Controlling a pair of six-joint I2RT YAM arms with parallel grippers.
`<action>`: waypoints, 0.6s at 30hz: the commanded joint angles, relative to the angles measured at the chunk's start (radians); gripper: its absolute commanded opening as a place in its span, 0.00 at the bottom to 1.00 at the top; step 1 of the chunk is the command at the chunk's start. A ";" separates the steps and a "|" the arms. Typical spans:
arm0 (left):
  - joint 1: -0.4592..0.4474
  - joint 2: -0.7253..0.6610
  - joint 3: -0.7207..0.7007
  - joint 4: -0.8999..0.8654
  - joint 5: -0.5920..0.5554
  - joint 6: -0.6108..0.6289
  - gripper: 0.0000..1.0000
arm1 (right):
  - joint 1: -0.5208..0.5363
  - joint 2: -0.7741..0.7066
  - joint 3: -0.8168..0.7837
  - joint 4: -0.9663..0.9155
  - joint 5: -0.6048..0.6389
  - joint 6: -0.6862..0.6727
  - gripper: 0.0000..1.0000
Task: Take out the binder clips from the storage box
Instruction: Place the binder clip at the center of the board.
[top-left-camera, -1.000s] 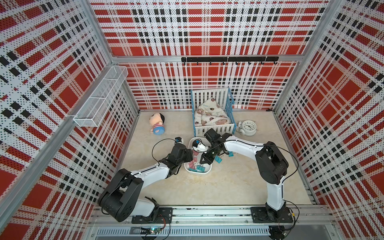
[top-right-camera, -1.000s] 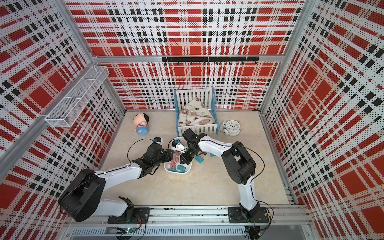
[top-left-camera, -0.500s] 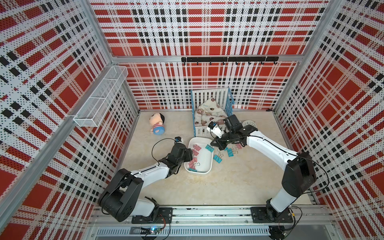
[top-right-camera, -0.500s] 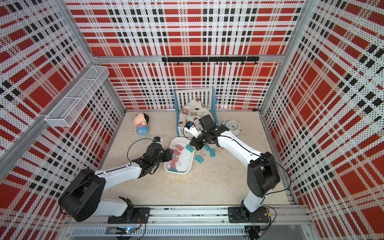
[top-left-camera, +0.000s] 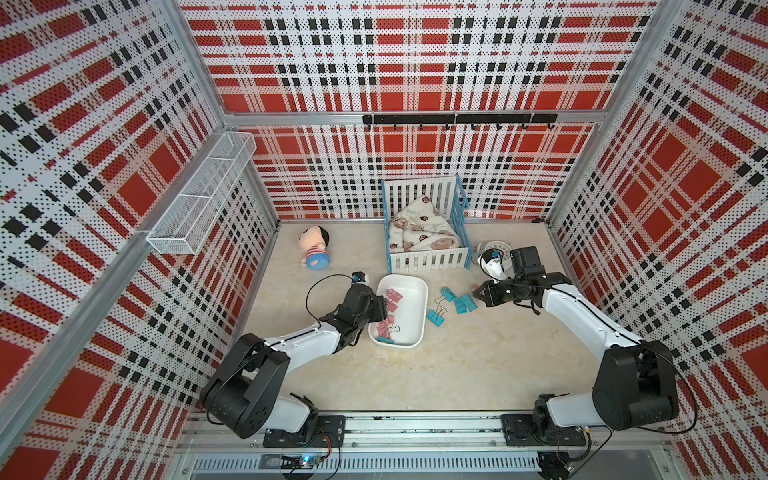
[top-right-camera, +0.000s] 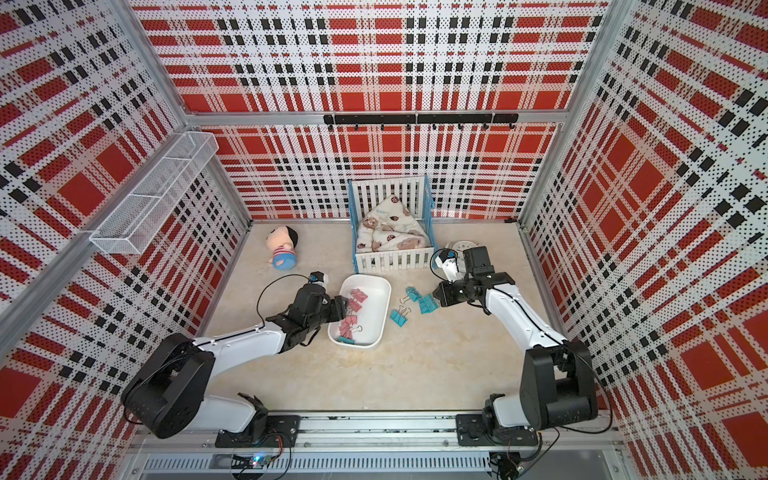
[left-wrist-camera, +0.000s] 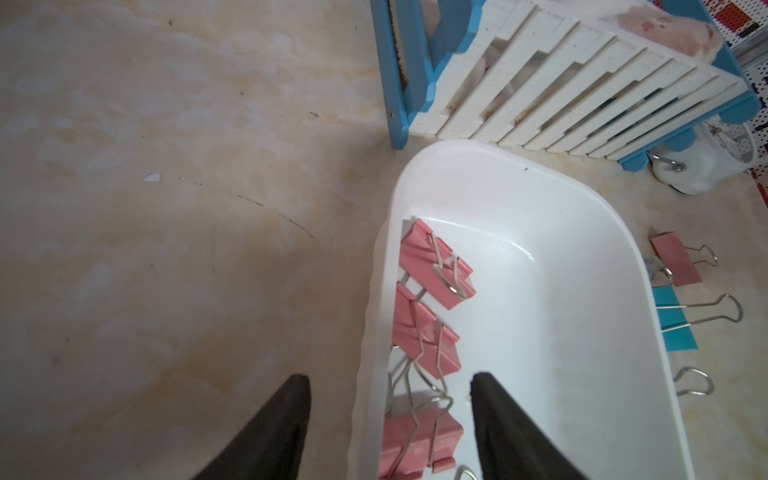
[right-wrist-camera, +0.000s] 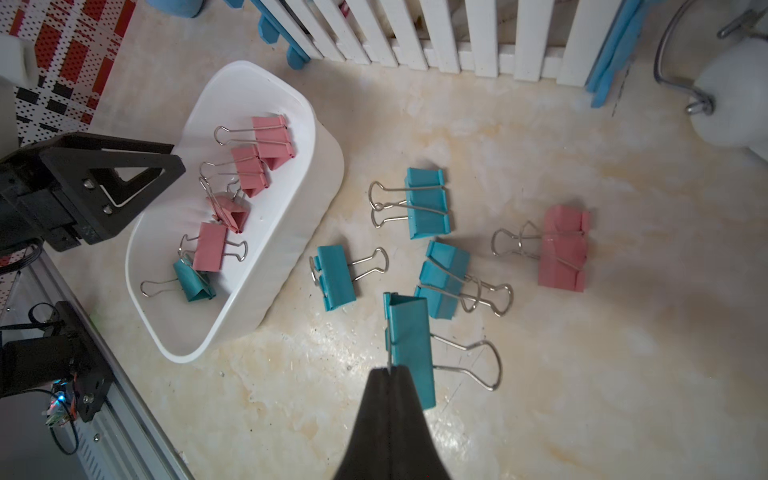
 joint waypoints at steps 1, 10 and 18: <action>0.003 0.019 0.031 0.011 0.018 0.018 0.67 | -0.003 -0.034 -0.030 0.030 -0.056 0.022 0.00; 0.000 0.046 0.032 0.015 0.018 0.018 0.67 | -0.004 0.007 -0.101 0.071 -0.082 0.072 0.00; 0.002 0.080 0.055 0.021 0.020 0.026 0.67 | -0.004 0.075 -0.138 0.120 -0.081 0.102 0.00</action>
